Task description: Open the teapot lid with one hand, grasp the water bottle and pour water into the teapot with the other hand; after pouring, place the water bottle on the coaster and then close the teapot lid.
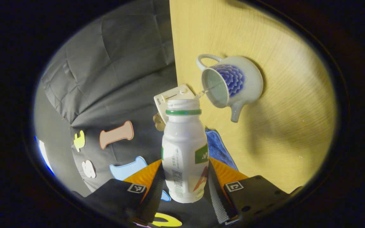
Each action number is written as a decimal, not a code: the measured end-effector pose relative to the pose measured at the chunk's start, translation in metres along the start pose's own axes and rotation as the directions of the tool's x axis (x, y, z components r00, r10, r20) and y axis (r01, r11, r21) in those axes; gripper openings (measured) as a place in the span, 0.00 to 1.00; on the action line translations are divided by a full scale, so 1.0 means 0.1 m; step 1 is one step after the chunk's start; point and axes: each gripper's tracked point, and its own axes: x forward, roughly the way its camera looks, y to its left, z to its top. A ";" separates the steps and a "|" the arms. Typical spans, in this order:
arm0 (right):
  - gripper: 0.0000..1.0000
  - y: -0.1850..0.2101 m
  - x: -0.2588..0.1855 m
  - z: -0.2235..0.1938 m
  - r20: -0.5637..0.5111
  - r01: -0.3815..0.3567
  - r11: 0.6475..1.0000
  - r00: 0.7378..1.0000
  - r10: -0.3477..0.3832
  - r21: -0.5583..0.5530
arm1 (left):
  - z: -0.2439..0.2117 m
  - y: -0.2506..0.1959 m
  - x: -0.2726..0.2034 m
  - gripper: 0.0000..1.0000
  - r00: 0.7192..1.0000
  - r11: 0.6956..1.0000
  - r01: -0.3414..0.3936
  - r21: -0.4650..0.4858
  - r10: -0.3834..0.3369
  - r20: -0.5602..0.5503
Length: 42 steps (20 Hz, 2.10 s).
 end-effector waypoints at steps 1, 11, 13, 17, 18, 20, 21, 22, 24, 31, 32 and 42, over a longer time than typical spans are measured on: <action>0.03 0.00 0.00 0.00 0.000 0.000 1.000 1.000 0.000 -0.002 | 0.00 -0.01 0.01 0.82 1.000 1.000 0.002 0.005 -0.002 -0.002; 0.03 -0.04 -0.02 0.02 0.009 0.007 1.000 1.000 -0.007 0.012 | -0.04 0.07 0.02 0.76 0.999 0.996 -0.034 0.080 0.036 -0.020; 0.00 -0.02 -0.02 0.04 0.016 0.004 1.000 1.000 -0.004 0.005 | -0.05 0.09 0.02 0.76 0.999 0.995 -0.039 0.093 0.041 -0.022; 0.04 -0.01 -0.02 0.05 0.014 0.001 1.000 1.000 -0.001 0.000 | -0.03 0.11 0.01 0.76 0.999 0.994 -0.040 0.101 0.042 -0.017; 0.04 -0.01 -0.02 0.06 0.014 0.000 1.000 1.000 0.000 0.001 | -0.03 0.12 0.01 0.76 0.999 0.994 -0.039 0.101 0.041 -0.017; 0.04 -0.02 -0.02 0.07 0.016 0.002 1.000 1.000 -0.002 -0.002 | -0.01 0.14 0.01 0.76 0.999 0.994 -0.048 0.099 0.049 -0.009; 0.04 -0.01 -0.01 0.07 0.017 0.002 1.000 1.000 -0.002 -0.002 | 0.00 0.15 0.00 0.76 0.999 0.994 -0.047 0.096 0.048 -0.006; 0.04 -0.01 -0.01 0.08 0.017 0.001 1.000 1.000 -0.001 -0.002 | 0.01 0.17 -0.01 0.76 0.999 0.994 -0.047 0.095 0.048 -0.002; 0.00 -0.02 -0.01 0.08 0.016 0.004 1.000 1.000 -0.004 -0.008 | 0.01 0.20 -0.01 0.75 0.998 0.993 -0.055 0.100 0.055 0.000; 0.03 -0.02 -0.03 0.09 0.022 0.010 1.000 1.000 -0.010 -0.026 | 0.01 0.15 0.02 0.76 0.999 0.995 -0.041 0.095 0.042 -0.001; 0.00 -0.03 -0.03 0.09 0.018 0.011 1.000 1.000 -0.011 -0.024 | 0.02 0.13 0.02 0.76 0.999 0.995 -0.038 0.087 0.038 0.001; 0.03 -0.05 -0.04 0.11 0.019 0.022 0.999 1.000 -0.021 -0.036 | 0.09 -0.17 0.02 0.76 0.999 0.995 -0.015 -0.102 0.019 0.035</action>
